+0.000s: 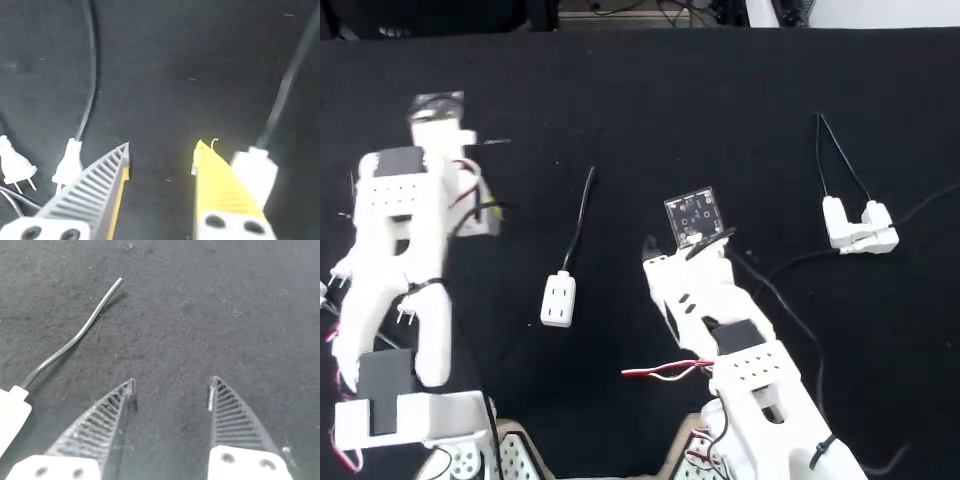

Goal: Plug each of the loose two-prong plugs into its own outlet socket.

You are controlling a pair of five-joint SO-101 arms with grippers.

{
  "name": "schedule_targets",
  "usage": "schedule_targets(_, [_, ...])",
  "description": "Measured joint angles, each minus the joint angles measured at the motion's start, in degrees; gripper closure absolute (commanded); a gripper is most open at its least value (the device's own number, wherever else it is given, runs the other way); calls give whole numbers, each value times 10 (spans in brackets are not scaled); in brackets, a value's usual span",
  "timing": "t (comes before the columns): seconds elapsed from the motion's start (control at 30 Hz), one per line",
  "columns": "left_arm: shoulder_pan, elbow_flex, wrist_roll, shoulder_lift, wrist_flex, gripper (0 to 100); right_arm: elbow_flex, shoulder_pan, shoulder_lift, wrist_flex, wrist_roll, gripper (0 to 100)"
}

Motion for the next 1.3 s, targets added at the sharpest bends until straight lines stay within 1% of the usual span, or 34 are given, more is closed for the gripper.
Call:
schedule_targets(0.1, [-11,61,-37,0,-47,791,0,0,0,0,0,779])
schedule_targets(0.2, [-11,121,-81,0,-94,791,0,0,0,0,0,779])
schedule_targets(0.27, [-7,149,-97,0,-120,791,0,0,0,0,0,779])
schedule_targets(0.37, [10,182,-104,0,-142,791,0,0,0,0,0,779])
schedule_targets(0.57, [52,211,-104,0,-148,791,0,0,0,0,0,779])
schedule_targets(0.67, [89,223,-104,0,-151,791,0,0,0,0,0,779])
schedule_targets(0.87, [191,251,-105,-3,-151,791,0,4,0,0,0,779])
schedule_targets(0.97, [242,251,-105,-3,-151,791,0,47,0,0,-19,779])
schedule_targets(1.1, [311,247,-105,-3,-151,791,0,117,0,0,-92,779])
schedule_targets(1.17, [330,232,-106,-3,-151,791,0,137,0,-5,-109,779])
schedule_targets(1.23, [332,207,-106,-3,-148,791,0,146,0,-19,-113,779])
schedule_targets(1.3, [328,168,-105,-3,-126,791,0,146,0,-25,-114,779])
